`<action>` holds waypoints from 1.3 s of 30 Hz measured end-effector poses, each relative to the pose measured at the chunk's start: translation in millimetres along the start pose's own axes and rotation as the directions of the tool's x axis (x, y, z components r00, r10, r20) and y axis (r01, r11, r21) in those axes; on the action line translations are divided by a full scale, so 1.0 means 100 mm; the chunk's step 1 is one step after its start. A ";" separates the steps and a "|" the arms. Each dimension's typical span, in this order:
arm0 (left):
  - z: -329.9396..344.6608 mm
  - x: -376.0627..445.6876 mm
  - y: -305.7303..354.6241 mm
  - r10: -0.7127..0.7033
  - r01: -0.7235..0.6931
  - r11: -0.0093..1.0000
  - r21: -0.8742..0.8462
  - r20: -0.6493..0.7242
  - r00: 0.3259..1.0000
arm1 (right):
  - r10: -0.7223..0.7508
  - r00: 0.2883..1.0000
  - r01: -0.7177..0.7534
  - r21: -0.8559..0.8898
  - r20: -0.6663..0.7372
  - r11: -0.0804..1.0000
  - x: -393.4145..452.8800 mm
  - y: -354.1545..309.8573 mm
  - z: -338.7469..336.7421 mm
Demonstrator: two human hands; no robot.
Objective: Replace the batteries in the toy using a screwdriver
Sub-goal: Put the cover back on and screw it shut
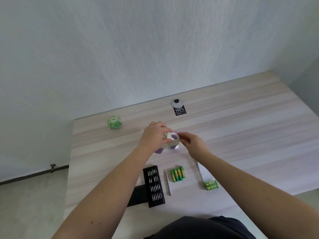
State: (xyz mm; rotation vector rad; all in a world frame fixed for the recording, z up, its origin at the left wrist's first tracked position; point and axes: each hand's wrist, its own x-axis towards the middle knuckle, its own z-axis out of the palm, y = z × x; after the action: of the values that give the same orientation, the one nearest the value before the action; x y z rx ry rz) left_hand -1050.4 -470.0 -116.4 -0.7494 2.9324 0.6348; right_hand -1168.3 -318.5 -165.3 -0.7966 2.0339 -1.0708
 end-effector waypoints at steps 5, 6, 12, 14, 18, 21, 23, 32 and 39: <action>0.01 0.00 0.00 -0.021 0.021 0.999 -0.032 -0.001 1.000 | 0.033 0.999 -0.033 -0.019 -0.001 0.999 0.04 0.08 0.04; 0.02 -0.01 0.00 -0.024 0.024 0.999 -0.031 0.000 1.000 | 0.040 0.999 -0.040 -0.012 -0.001 0.999 0.05 0.09 0.05; 0.01 0.01 0.03 -0.046 0.046 0.998 -0.038 -0.002 0.999 | 0.067 0.998 -0.067 0.066 0.002 0.996 0.08 0.12 0.06; 0.00 0.01 0.03 -0.048 0.048 0.998 -0.040 0.003 0.999 | 0.079 0.997 -0.079 0.091 0.004 0.993 0.09 0.12 0.07; -0.01 0.01 0.04 -0.050 0.051 0.998 -0.030 0.019 0.999 | 0.099 0.995 -0.099 0.143 0.004 0.985 0.09 0.11 0.08; 0.00 0.01 0.04 -0.050 0.051 0.998 -0.039 0.018 0.999 | 0.118 0.993 -0.118 0.193 0.009 0.974 0.08 0.08 0.09; 0.01 0.00 0.03 -0.049 0.050 0.998 -0.042 0.013 0.999 | 0.122 0.993 -0.121 0.201 0.007 0.972 0.06 0.07 0.09; 0.00 -0.02 0.05 -0.046 0.045 0.998 -0.043 -0.004 0.999 | 0.186 0.982 -0.183 0.365 0.027 0.913 0.05 0.05 0.10; -0.01 -0.04 0.06 -0.040 0.040 0.998 -0.039 -0.003 0.999 | 0.174 0.985 -0.168 0.387 0.021 0.907 0.02 0.02 0.11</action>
State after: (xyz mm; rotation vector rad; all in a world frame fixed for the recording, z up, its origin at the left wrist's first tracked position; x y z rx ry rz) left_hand -1049.8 -463.6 -113.0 -0.8117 2.9084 0.6892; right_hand -1160.7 -324.4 -172.2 -0.3980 1.7798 -1.3217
